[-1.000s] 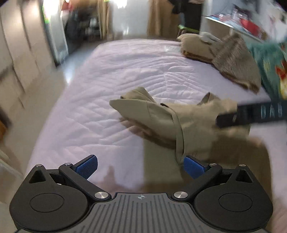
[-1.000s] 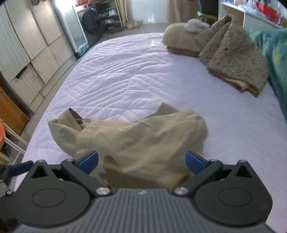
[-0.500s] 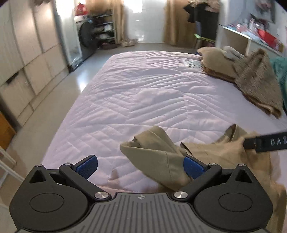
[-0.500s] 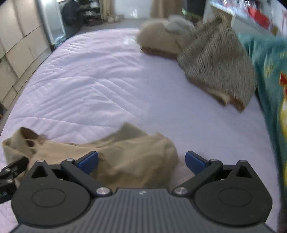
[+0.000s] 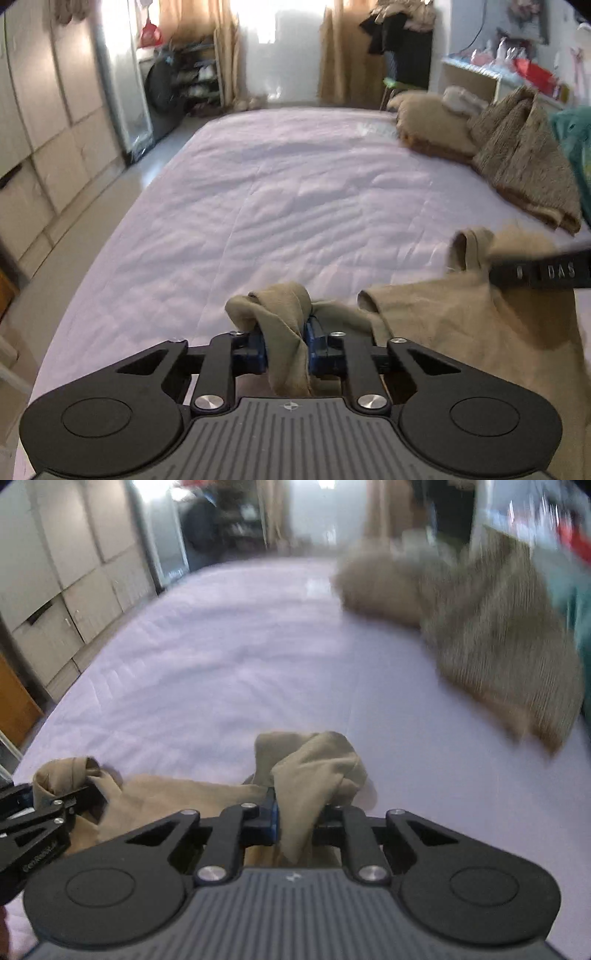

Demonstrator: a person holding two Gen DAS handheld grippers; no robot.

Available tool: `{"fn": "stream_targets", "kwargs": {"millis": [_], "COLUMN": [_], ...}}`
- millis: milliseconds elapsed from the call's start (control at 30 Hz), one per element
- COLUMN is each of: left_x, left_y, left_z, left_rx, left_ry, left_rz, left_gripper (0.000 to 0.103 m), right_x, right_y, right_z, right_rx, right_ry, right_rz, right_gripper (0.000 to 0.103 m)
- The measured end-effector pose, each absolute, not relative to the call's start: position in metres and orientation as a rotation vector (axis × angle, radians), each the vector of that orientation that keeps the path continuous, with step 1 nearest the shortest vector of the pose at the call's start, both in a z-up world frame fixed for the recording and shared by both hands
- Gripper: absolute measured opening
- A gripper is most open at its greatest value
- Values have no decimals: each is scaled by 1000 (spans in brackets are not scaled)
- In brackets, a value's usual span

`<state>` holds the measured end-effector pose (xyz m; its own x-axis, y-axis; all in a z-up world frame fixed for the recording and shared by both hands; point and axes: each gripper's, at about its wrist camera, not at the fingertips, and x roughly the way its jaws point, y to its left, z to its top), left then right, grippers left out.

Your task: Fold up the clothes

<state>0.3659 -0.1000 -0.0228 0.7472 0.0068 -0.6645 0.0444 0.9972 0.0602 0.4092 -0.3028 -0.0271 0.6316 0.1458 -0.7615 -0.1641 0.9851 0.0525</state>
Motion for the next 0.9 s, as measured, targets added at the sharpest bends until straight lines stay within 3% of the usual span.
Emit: {"fn": "stream_targets", "kwargs": {"millis": [133,200,267,300,400,533,700,900], "left_x": [382,387,387,385,365,310,221,128], "left_y": [-102,-102,-98,-96,-89,-78,-69,-59], "left_z": [-10,-9,-12,-13,-10,1,3,-3], "left_rx": [56,84,88,91,190,274,294,190], "left_ry": [649,618,670,697,743,812,880,974], "left_rz": [13,55,55,46,11,-60,-106,-125], "left_gripper": [20,31,38,47,62,62,62,62], "right_x": [405,413,423,424,401,346,234,105], "right_y": [-310,-323,-333,-337,-358,-377,-371,-336], "right_z": [0,-8,-27,-37,-39,-14,-7,-42], "right_rx": [-107,-89,-102,-123,-79,100,228,49], "right_ry": [669,717,848,907,934,1013,1207,1289], "right_rz": [74,68,62,51,-18,-14,88,121], "right_gripper": [13,18,42,53,66,82,83,91]}}
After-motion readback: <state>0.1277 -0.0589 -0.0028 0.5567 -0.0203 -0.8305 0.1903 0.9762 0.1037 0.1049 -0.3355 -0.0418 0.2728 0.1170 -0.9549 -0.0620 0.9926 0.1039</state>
